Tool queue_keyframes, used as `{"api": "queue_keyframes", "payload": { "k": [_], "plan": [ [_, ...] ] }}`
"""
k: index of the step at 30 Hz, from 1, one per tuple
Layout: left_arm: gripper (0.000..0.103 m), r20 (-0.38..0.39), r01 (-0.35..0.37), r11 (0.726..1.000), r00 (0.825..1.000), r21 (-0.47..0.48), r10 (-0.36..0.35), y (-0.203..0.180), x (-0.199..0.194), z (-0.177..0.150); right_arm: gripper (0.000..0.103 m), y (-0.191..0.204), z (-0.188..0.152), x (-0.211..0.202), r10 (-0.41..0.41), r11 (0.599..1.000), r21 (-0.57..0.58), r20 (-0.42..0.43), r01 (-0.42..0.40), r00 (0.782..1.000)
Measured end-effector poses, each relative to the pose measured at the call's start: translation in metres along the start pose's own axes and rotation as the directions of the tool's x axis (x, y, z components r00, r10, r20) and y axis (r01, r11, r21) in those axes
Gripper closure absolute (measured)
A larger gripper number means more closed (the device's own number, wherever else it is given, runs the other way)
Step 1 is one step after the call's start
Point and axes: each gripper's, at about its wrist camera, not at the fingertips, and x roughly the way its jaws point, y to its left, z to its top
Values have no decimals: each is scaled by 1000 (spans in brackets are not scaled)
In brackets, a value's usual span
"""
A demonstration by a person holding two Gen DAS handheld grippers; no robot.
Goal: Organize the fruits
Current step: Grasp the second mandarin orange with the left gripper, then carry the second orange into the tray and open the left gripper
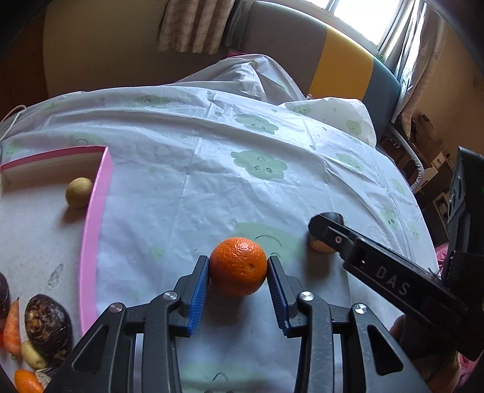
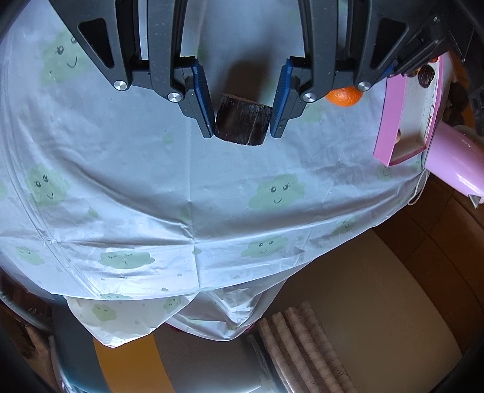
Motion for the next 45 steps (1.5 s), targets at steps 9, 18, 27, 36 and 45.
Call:
{"api": "queue_keyframes", "payload": {
  "k": [9, 18, 27, 36, 45],
  "plan": [
    [64, 43, -34, 999, 999, 11, 34, 8, -32, -12, 65, 5, -25, -16, 3, 999, -43, -9, -4, 1000],
    [64, 97, -51, 999, 994, 13, 50, 18, -69, -21, 65, 17, -50, -32, -19, 997, -80, -2, 18, 1000],
    [64, 159, -90, 996, 984, 12, 87, 39, -106, -32, 65, 33, -68, -40, -45, 991, -124, 2, 45, 999],
    [64, 194, -179, 983, 963, -46, 185, 96, -141, -51, 66, 40, -72, -37, -87, 985, -152, 6, 87, 996],
    [64, 150, -251, 952, 949, -174, 277, 174, -156, -80, 68, 49, -76, -32, -139, 968, -211, 16, 139, 990]
  ]
}}
